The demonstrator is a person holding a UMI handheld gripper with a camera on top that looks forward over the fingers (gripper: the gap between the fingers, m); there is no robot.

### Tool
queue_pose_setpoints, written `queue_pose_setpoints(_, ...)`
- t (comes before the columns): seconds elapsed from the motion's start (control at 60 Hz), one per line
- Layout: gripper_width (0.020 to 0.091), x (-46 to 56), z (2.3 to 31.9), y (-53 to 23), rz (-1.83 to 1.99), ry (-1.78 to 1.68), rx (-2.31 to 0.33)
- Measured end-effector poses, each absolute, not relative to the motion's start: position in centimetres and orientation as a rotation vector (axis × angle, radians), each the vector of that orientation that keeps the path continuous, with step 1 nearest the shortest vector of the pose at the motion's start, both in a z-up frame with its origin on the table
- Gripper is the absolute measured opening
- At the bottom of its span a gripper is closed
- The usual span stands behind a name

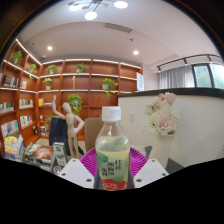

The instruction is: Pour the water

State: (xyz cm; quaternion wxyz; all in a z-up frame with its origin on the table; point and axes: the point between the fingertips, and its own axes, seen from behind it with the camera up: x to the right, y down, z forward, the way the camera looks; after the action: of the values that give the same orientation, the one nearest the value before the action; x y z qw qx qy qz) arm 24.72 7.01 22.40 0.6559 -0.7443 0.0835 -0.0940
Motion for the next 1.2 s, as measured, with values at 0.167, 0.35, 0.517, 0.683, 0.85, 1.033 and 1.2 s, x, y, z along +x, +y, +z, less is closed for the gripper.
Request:
queue_pose_setpoints(0.167, 0.0392, 30.0, 16.1, 6.7, -0.319, 0.244, -1.767)
queue_pose_setpoints(0.35, 0.041, 32.5, 10.7, 7.3, -0.232, 0.308, -1.806)
queue_pose_setpoints(0.517, 0.0406, 32.4, 11.1, 7.6, -0.197, 0.302, -1.794)
queue_pose_setpoints(0.683, 0.0486, 32.1, 10.9, 7.5, -0.202, 0.292, -1.81)
queue_pose_setpoints(0.85, 0.0795, 30.9, 10.3, 6.1, -0.186, 0.256, -1.859)
queue_pose_setpoints(1.033, 0.0803, 27.6, 11.1, 1.8, -0.109, 0.248, -1.845)
queue_pose_setpoints(1.2, 0.0803, 25.1, 12.7, -3.8, -0.098, 0.232, -1.814)
